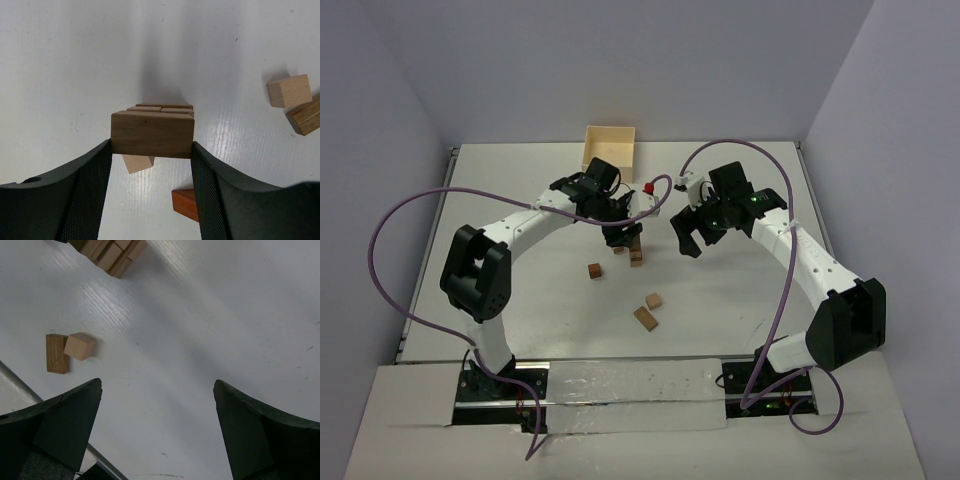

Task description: Build the wood block tower

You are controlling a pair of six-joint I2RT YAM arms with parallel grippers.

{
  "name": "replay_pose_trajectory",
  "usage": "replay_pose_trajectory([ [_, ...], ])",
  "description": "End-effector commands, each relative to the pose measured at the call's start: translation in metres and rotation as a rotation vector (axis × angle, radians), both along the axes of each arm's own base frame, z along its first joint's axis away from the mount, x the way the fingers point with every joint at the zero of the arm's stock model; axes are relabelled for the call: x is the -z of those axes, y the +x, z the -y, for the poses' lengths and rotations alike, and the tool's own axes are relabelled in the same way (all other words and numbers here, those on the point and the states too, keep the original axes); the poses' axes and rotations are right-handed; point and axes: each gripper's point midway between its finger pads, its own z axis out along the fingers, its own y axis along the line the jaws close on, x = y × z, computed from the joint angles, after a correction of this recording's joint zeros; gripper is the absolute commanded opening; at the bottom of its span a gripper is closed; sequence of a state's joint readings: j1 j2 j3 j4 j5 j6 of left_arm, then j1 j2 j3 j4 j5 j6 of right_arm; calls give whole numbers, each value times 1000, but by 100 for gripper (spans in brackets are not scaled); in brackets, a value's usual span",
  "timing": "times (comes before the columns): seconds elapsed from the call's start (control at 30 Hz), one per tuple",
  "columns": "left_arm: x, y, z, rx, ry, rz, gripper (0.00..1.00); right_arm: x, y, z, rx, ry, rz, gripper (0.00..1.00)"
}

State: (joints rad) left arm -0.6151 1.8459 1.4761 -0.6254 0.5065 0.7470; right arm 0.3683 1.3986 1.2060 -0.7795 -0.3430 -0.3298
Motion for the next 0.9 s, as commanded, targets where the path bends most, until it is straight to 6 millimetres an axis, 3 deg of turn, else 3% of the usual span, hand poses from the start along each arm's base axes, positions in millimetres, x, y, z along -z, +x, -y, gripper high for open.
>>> replay_pose_trajectory([
  [0.0, -9, 3, 10, 35, -25, 31, 53, -14, 8, -4, 3, 26, 22, 100],
  [0.77, -2, 2, 11, 39, -9, 23, 63, -15, 7, -4, -2, 27, 21, 100],
  [0.87, -2, 1, 11, 41, -11, 24, 72, -15, 8, -5, -3, 28, 21, 100],
])
